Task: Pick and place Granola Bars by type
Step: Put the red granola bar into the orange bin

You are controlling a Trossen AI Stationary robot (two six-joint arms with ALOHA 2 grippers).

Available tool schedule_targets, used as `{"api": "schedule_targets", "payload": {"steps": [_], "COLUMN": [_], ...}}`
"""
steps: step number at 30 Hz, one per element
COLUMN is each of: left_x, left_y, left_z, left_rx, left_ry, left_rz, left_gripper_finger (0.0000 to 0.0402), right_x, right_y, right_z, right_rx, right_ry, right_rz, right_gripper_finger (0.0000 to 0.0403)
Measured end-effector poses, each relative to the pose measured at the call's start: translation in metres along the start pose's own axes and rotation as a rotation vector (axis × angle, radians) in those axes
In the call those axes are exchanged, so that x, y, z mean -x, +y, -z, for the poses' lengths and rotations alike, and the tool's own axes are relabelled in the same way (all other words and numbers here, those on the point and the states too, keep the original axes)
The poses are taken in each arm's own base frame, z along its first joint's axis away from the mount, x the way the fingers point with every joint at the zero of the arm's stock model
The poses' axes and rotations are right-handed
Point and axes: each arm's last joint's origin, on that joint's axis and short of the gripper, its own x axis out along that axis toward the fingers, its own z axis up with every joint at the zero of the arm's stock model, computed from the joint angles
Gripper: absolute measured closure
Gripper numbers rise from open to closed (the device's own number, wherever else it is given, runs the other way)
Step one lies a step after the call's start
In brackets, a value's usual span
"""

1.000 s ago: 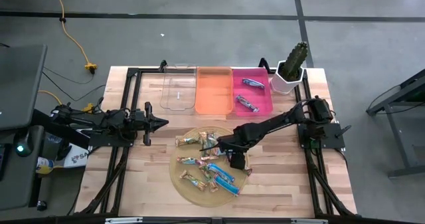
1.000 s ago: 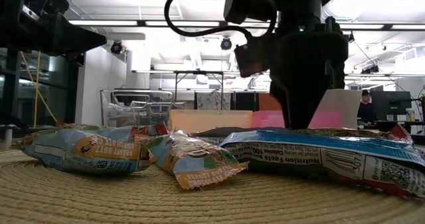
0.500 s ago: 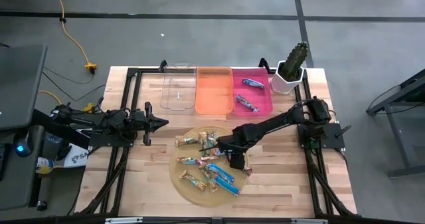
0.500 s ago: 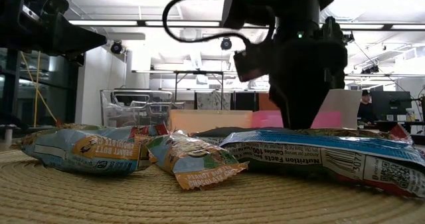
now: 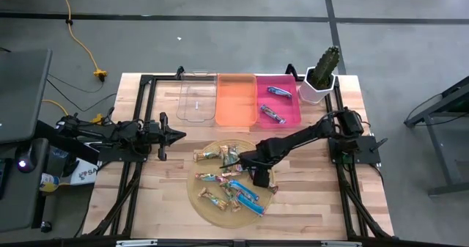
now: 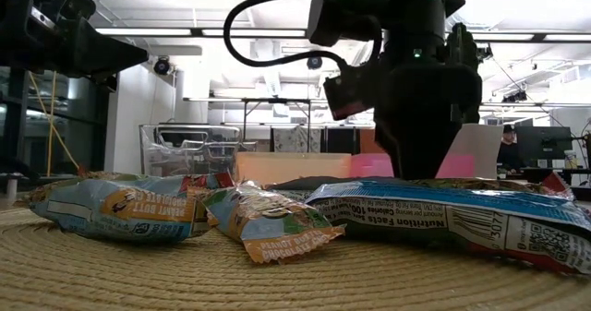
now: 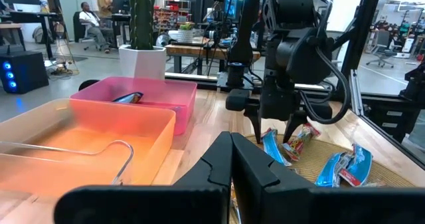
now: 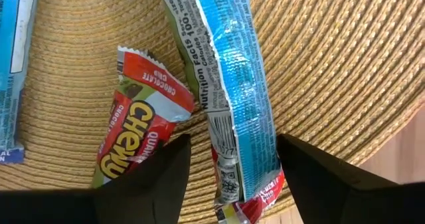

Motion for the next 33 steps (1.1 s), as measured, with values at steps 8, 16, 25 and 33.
{"api": "schedule_targets", "payload": {"steps": [8,16,25,33], "left_x": [0.0000,0.0000,0.0000,0.0000], "left_y": [0.0000,0.0000,0.0000,0.0000], "left_z": [-0.0001,0.0000,0.0001,0.0001], "left_rx": [0.000,0.000,0.000,0.000], "left_ry": [0.000,0.000,0.000,0.000], "left_rz": [0.000,0.000,0.000,0.000], "left_gripper_finger": [0.0401,0.0401,0.0401,0.0401], "right_x": [-0.0003,-0.0006,-0.0007,0.0042], "right_y": [-0.0002,-0.0005,-0.0006,-0.0015], "right_z": [-0.0001,0.0002,0.0003,0.0001], "right_rx": [-0.034,-0.053,-0.087,-0.145], "right_ry": [-0.003,-0.001,0.004,0.010], "right_rz": [0.007,0.008,0.000,-0.031], "right_gripper_finger": [0.0189,0.0253,0.0320,0.0329]}}
